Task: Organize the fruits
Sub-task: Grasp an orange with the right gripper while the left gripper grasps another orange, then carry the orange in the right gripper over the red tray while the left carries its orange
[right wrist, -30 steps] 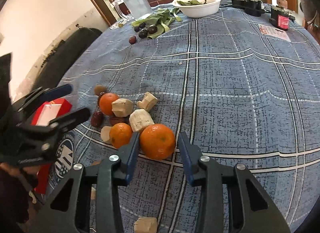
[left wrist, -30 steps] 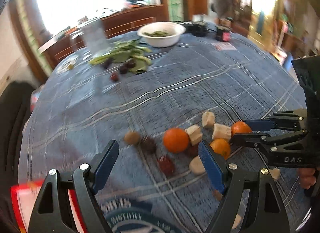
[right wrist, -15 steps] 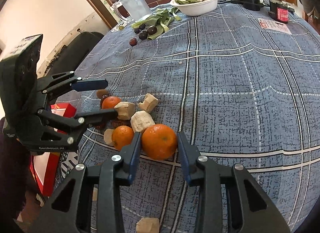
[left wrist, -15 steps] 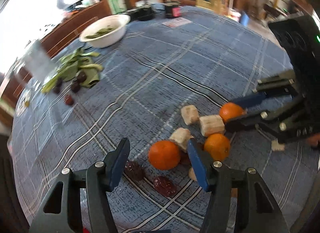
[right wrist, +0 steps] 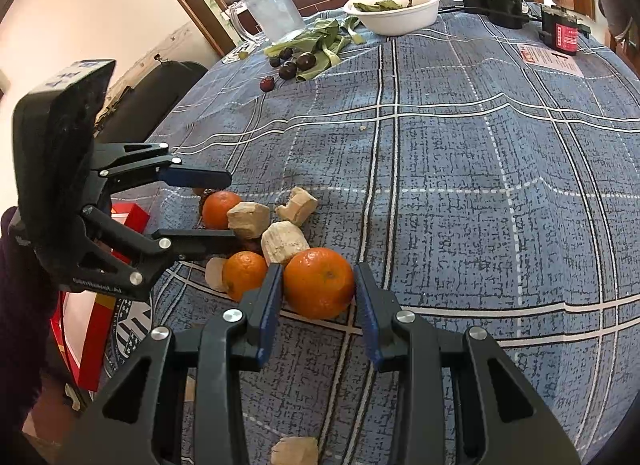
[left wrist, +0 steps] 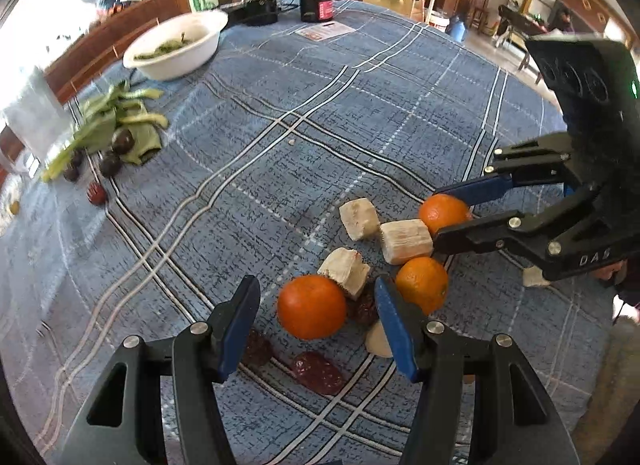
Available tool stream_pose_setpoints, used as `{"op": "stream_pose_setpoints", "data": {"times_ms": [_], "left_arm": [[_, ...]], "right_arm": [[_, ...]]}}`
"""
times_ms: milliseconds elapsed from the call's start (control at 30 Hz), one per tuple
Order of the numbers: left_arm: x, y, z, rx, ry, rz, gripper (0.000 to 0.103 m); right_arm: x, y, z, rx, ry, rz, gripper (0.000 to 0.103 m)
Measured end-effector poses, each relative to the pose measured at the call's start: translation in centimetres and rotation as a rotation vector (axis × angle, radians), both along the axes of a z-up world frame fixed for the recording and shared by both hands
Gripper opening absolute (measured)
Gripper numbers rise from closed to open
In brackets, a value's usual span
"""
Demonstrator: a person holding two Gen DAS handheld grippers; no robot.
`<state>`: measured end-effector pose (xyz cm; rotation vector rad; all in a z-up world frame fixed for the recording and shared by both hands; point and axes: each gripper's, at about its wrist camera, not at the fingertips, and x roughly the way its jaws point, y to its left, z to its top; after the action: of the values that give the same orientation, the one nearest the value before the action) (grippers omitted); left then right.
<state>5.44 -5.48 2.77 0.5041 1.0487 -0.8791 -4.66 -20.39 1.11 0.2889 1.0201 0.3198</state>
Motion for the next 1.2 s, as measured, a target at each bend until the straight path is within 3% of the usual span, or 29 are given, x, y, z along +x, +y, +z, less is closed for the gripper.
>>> {"op": "stream_pose_setpoints", "data": {"times_ms": [100, 200, 400, 600, 800, 900, 1033, 1200], "left_arm": [[1.3, 0.8, -0.5, -0.053, 0.088, 0.038, 0.059], [1.5, 1.2, -0.7, -0.103, 0.157, 0.066, 0.045], [0.7, 1.8, -0.6, -0.122, 0.163, 0.091, 0.037], [-1.3, 2.7, 0.1, -0.128, 0.090, 0.180, 0.033], [-7.1, 5.5, 3.6, -0.208, -0.057, 0.382, 0.032], [-10.2, 6.8, 4.8, -0.177, -0.147, 0.477, 0.032], [-13.2, 9.0, 5.7, -0.107, -0.263, 0.610, 0.032], [-15.4, 13.5, 6.7, -0.088, -0.356, 0.769, 0.032]], "right_arm": [[0.0, 0.0, 0.0, 0.001, 0.000, -0.001, 0.038], [0.0, 0.0, 0.0, 0.003, 0.000, 0.000, 0.038], [0.0, 0.0, 0.1, -0.002, -0.011, 0.002, 0.037], [-0.6, 0.2, 0.6, -0.016, -0.071, 0.008, 0.037], [-1.4, 0.4, 1.6, -0.022, -0.148, 0.001, 0.037], [-1.9, 1.5, 2.1, -0.039, -0.169, 0.007, 0.037], [-2.8, 4.9, 3.3, -0.050, -0.181, 0.070, 0.037], [-4.3, 11.8, 4.7, -0.046, -0.205, 0.216, 0.038]]}}
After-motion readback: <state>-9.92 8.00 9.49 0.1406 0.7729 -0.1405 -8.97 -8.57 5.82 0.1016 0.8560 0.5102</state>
